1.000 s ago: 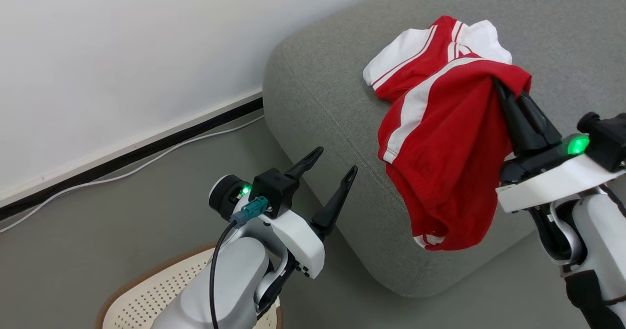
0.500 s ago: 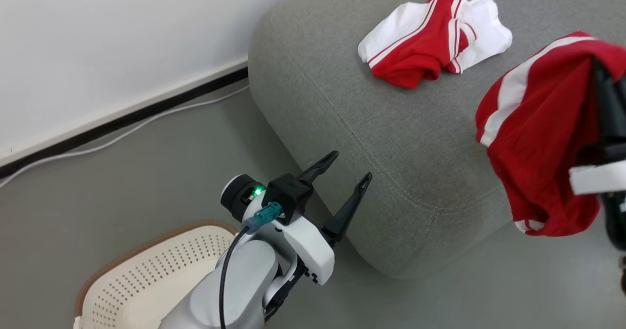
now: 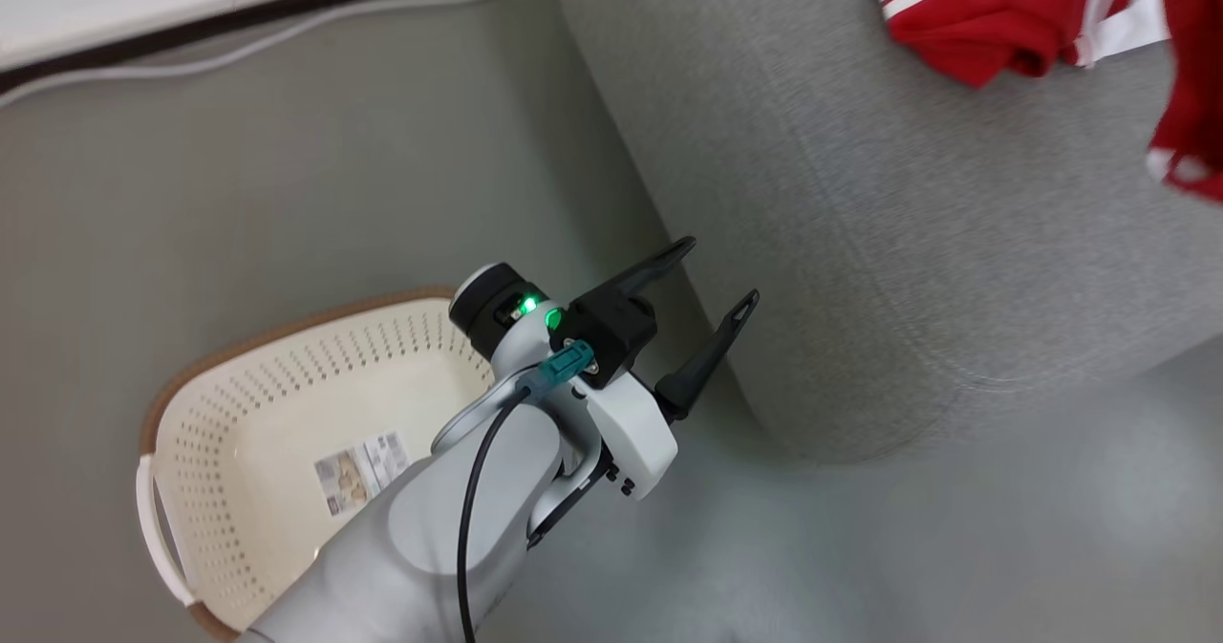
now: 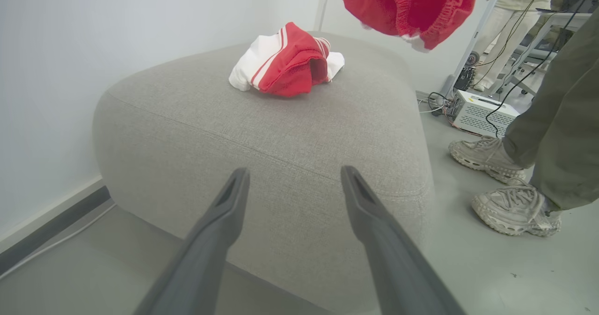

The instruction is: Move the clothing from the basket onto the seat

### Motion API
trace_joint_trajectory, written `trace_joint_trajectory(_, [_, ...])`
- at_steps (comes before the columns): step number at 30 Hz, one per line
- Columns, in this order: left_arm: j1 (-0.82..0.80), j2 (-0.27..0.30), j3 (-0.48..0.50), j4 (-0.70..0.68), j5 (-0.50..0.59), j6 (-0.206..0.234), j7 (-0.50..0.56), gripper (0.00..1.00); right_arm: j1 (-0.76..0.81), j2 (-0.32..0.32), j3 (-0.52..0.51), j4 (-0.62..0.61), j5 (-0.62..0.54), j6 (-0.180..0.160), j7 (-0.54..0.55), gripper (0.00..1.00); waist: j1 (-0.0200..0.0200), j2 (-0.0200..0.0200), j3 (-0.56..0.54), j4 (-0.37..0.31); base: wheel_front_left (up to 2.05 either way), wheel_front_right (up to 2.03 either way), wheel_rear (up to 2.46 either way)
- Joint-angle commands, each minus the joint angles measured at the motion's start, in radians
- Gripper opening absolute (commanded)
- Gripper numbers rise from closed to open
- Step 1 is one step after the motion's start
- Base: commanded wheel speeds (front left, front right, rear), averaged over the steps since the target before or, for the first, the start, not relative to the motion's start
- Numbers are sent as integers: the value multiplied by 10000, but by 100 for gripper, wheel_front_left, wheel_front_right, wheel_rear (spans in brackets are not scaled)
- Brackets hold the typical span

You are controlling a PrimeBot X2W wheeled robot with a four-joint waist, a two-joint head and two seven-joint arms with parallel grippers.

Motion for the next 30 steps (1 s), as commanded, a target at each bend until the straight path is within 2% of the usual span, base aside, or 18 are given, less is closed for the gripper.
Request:
trace_joint_trajectory(1, [-403, -24, 171, -182, 113, -55, -1, 100, -243, -484, -56, -127, -100, 27, -59, 0, 0, 0, 806, 556, 0, 0, 0])
trace_joint_trajectory(6, [-817, -28, -23, -51, 147, 4, -4, 100, -1372, -1087, -217, 590, -217, 27, -59, 0, 0, 0, 1667, 954, 0, 0, 0])
trace_joint_trajectory(14, [-1193, -30, -474, -8, 26, 192, -31, 100, -3001, -1802, -652, 2747, -679, 27, -59, 0, 0, 0, 2601, 1711, 0, 0, 0])
trace_joint_trajectory(18, [-1337, -30, -615, 32, -64, 294, -54, 100, -3453, -1778, -1127, 4105, -868, 27, -59, 0, 0, 0, 2843, 2003, 0, 0, 0])
trace_joint_trajectory(22, [-1407, -31, -723, 52, -186, 397, -86, 100, -3491, -1486, -1363, 5168, -961, 27, -59, 0, 0, 0, 2931, 2169, 0, 0, 0])
trace_joint_trajectory(23, [-1413, -31, -732, 69, -229, 427, -93, 100, -3449, -1389, -1336, 5379, -937, 27, -59, 14, 0, 0, 2931, 2182, 0, 0, 0])
trace_joint_trajectory(24, [-1424, -31, -745, 94, -265, 449, -99, 100, -3434, -1341, -1306, 5528, -911, 27, -59, 34, 0, 0, 2928, 2189, 0, 0, 0])
trace_joint_trajectory(25, [-1442, -31, -763, 113, -295, 463, -104, 100, -3395, -1275, -1263, 5675, -841, 27, -59, 47, 0, 0, 2919, 2195, 0, 0, 0])
trace_joint_trajectory(26, [-1479, -31, -800, 159, -349, 484, -114, 100, -3240, -1116, -1006, 5988, -648, 27, -59, 100, 0, 0, 2864, 2191, 0, 0, 0])
trace_joint_trajectory(30, [-1481, -31, -833, 260, -478, 504, -131, 100, -2657, -793, -39, 6099, -234, 27, -59, 100, 0, 0, 2605, 2118, 0, 0, 0])
